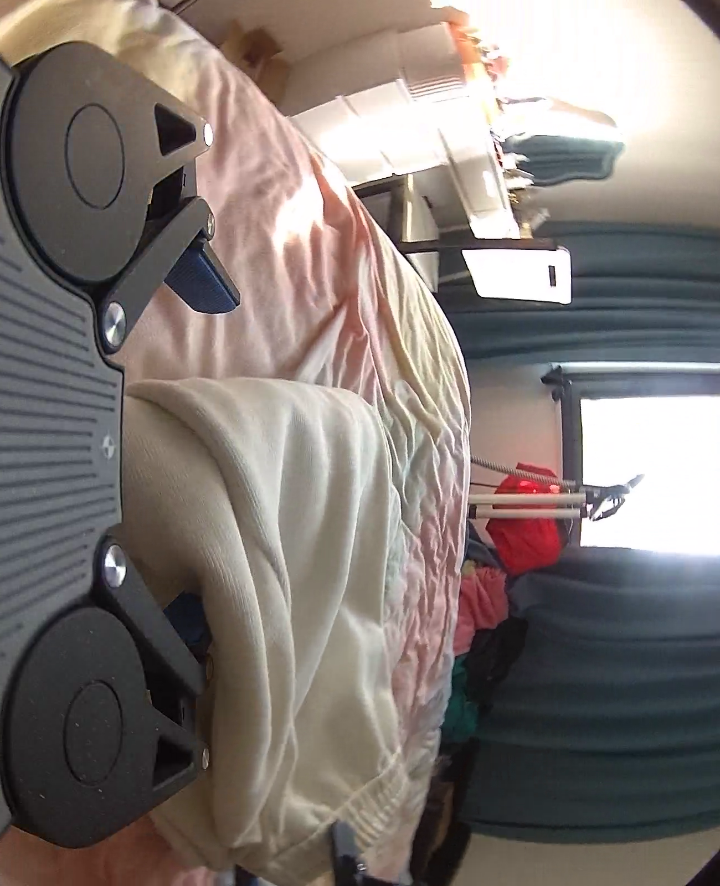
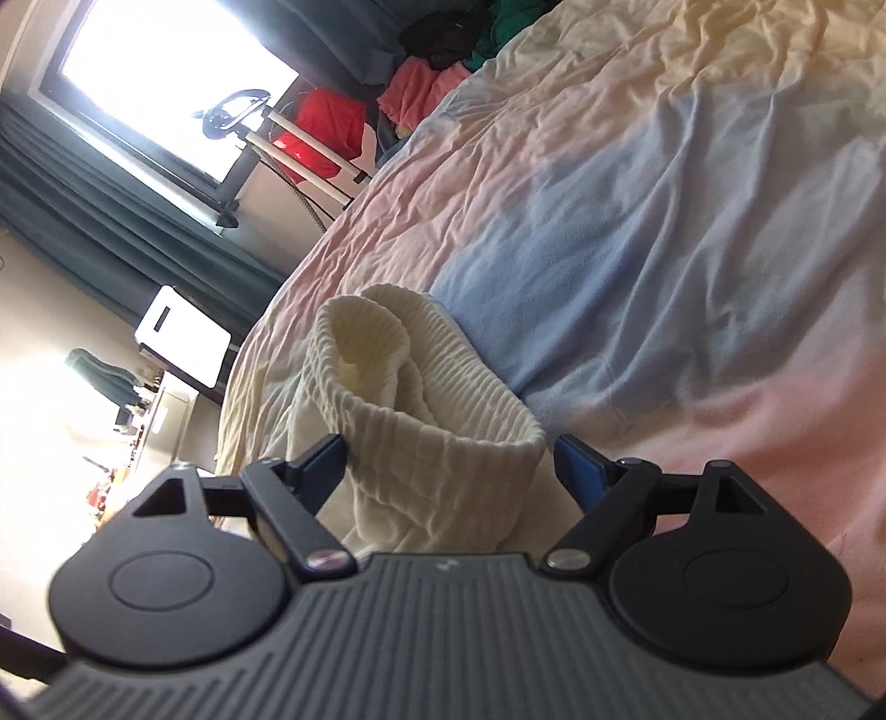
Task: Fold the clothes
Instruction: 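Grasp both stacked ribbed cuffs with the right gripper, then grasp the pants fabric with the left gripper while the right gripper holds the cuffs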
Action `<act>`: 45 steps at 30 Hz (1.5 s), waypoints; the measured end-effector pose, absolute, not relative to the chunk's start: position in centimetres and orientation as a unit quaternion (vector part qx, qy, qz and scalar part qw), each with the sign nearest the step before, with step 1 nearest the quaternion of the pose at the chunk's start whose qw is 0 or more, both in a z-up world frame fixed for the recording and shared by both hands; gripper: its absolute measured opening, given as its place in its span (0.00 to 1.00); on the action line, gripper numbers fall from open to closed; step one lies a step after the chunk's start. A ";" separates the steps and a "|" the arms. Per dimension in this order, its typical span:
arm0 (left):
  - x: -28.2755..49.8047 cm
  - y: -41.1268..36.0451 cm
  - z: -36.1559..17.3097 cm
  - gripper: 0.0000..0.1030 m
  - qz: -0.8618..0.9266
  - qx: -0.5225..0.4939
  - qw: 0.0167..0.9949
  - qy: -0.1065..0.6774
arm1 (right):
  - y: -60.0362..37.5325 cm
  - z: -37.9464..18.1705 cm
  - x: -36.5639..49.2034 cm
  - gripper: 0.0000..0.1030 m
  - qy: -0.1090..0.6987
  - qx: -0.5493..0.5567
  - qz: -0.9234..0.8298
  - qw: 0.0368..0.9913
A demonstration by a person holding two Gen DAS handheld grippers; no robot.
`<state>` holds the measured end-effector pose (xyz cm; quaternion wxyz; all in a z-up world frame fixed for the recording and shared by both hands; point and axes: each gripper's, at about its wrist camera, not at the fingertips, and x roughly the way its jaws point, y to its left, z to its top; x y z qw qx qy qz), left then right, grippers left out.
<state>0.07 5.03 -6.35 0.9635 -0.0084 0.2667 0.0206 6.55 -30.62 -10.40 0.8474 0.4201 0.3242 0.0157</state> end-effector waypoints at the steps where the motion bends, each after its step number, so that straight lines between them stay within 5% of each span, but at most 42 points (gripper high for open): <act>1: 0.0 5.5 -6.2 1.00 0.024 -0.025 0.963 0.267 | -30.5 -10.5 6.6 0.83 0.326 0.427 0.028 0.843; 8: -0.3 7.7 -6.2 1.00 0.049 -0.076 0.959 0.267 | -28.5 -10.1 7.4 0.83 0.318 0.382 0.056 0.866; 9: -0.3 8.1 -6.2 1.00 0.051 -0.087 0.958 0.269 | -28.2 -10.0 7.5 0.78 0.316 0.370 0.056 0.872; 11: -0.3 8.7 -6.5 1.00 0.060 -0.104 0.954 0.275 | -27.5 -9.5 7.5 0.44 0.314 0.336 0.054 0.886; 14: -0.1 9.6 -7.2 1.00 0.058 -0.132 0.943 0.299 | -27.6 -8.8 6.9 0.33 0.299 0.319 0.051 0.898; 26: -1.6 9.2 -7.1 1.00 0.036 -0.120 0.932 0.341 | -29.5 -11.4 7.1 0.35 0.329 0.368 0.021 0.869; 39: -5.6 6.2 -2.2 1.00 -0.034 -0.052 0.981 0.181 | -28.7 -10.5 7.1 0.37 0.334 0.330 0.017 0.883; 45: -0.2 7.4 -4.7 1.00 0.019 -0.077 0.964 0.254 | -28.1 -9.8 6.9 0.38 0.331 0.294 0.018 0.896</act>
